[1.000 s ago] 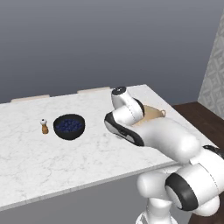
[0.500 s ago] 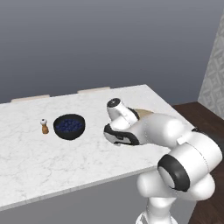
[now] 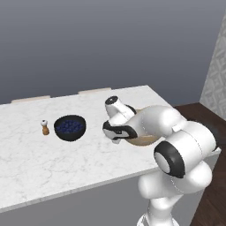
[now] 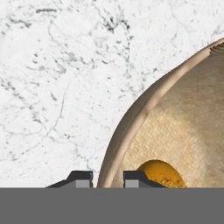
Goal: Open the cabinet, pick up the bread from the cabinet and place it in the basket. Then move the basket to the dining counter.
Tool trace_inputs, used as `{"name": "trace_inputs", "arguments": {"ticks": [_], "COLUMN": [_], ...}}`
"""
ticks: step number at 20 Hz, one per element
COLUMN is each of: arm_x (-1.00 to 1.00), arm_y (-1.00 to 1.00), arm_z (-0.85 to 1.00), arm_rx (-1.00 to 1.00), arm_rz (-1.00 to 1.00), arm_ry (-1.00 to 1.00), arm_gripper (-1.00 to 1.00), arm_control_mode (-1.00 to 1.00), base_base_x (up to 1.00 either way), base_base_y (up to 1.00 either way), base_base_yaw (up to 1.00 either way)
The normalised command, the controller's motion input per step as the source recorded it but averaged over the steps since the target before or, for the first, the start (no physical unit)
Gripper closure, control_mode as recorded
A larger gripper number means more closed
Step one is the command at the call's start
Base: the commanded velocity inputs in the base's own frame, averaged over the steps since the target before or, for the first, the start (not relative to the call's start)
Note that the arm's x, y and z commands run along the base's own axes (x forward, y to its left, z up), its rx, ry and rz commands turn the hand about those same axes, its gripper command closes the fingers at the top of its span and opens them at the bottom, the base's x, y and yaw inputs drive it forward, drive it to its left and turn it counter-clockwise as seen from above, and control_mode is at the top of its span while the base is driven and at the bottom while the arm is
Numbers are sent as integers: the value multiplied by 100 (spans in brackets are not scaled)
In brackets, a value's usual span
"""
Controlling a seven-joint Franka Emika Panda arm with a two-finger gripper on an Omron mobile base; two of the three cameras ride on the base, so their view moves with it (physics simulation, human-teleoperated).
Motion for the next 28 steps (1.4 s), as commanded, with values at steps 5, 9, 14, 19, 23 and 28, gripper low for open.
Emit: {"name": "trace_inputs", "arguments": {"ticks": [5, 9, 14, 19, 23, 28], "arm_x": [4, 13, 2, -49, -97, -100], "arm_y": [0, -2, 0, -1, 0, 16], "arm_z": [0, 5, 50, 98, 98, 77], "arm_rx": [0, 0, 2, 23, 33, 21], "arm_rz": [0, 0, 0, -8, -17, -25], "arm_ry": [3, 4, 12, 1, -1, -27], "arm_gripper": [-100, -100, -100, -100, -100, -100], "arm_control_mode": [-100, -100, -100, -100, -100, -100], "base_base_x": [0, 0, 0, 0, 0, 0], "base_base_y": [0, 0, 0, 0, 0, 0], "base_base_yaw": [0, 0, 0, 0, 0, 0]}}
